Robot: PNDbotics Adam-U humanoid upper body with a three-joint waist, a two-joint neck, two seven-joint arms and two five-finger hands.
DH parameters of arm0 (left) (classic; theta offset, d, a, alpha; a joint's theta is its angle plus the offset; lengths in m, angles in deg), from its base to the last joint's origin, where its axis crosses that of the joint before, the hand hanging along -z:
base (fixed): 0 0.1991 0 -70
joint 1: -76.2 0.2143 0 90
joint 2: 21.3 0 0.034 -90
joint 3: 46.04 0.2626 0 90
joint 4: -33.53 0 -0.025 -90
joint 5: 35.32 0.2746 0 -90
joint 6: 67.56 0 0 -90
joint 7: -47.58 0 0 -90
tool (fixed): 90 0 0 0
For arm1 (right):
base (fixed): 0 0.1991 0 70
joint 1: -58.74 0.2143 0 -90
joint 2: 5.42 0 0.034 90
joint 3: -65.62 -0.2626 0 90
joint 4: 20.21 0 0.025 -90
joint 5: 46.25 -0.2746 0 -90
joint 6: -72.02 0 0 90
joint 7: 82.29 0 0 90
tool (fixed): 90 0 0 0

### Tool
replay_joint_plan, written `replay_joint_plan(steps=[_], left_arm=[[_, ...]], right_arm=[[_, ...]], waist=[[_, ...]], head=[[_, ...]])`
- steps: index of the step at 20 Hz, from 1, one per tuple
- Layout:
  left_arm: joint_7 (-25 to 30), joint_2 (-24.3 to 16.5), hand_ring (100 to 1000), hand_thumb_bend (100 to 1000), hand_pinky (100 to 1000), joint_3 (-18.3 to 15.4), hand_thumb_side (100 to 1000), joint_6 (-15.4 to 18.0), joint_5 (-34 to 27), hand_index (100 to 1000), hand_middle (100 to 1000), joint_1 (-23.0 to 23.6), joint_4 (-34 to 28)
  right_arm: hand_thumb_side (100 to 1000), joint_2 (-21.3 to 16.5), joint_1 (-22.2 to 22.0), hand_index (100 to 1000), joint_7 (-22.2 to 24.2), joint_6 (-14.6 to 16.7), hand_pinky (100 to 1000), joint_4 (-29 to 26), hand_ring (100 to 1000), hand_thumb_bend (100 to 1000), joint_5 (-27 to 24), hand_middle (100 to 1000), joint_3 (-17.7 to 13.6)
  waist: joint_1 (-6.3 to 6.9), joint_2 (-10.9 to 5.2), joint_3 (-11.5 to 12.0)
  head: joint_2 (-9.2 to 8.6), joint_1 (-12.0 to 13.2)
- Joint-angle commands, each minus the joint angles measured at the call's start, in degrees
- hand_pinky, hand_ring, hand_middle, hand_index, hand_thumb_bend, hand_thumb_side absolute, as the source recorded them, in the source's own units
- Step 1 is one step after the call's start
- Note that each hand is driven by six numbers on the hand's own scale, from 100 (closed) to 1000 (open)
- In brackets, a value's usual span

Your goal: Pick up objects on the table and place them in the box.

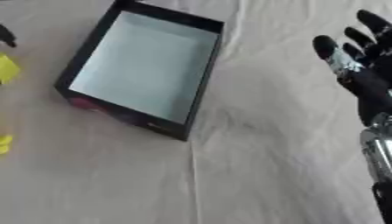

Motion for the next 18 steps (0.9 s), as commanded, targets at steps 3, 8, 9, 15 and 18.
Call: replay_joint_plan(steps=[3, 8, 9, 15, 18], left_arm=[[4.3, -1.0, 776, 526, 805, -1.1, 100, 7.3, -1.0, 801, 797, -1.4, -0.6], [8.5, -2.9, 815, 604, 826, -0.4, 100, 6.4, -3.7, 813, 824, -1.2, -2.4], [9.1, -3.3, 816, 602, 825, -0.4, 100, 5.9, -3.8, 813, 824, -1.2, -2.8], [9.8, -4.6, 818, 573, 821, -1.7, 100, 3.1, -2.5, 801, 819, -0.9, -2.5], [10.1, -4.6, 807, 555, 823, -1.9, 100, 2.8, -2.5, 790, 812, -0.6, -1.8]], right_arm=[[271, -0.5, 0.6, 843, 0.4, -0.1, 938, -0.5, 909, 689, 0.5, 943, 0.0], [270, -0.7, 0.2, 844, 0.4, -0.1, 938, -0.4, 910, 689, 0.7, 943, -0.1], [270, -0.7, 0.1, 844, 0.4, -0.1, 938, -0.4, 910, 689, 0.7, 943, -0.1], [269, -0.7, -0.3, 844, 0.4, 0.0, 939, -0.3, 910, 689, 0.8, 942, -0.2], [268, -0.6, -0.3, 844, 0.4, 0.0, 939, -0.3, 909, 689, 0.8, 942, -0.2]], waist=[[-0.15, -0.57, -0.1], [0.07, -0.54, 0.3], [0.11, -0.55, 0.4], [0.09, -0.5, 0.5], [0.0, -0.33, 0.6]], head=[[-0.65, 0.1], [-0.02, -0.2], [0.06, -0.2], [0.02, -0.2], [-0.03, -0.2]])
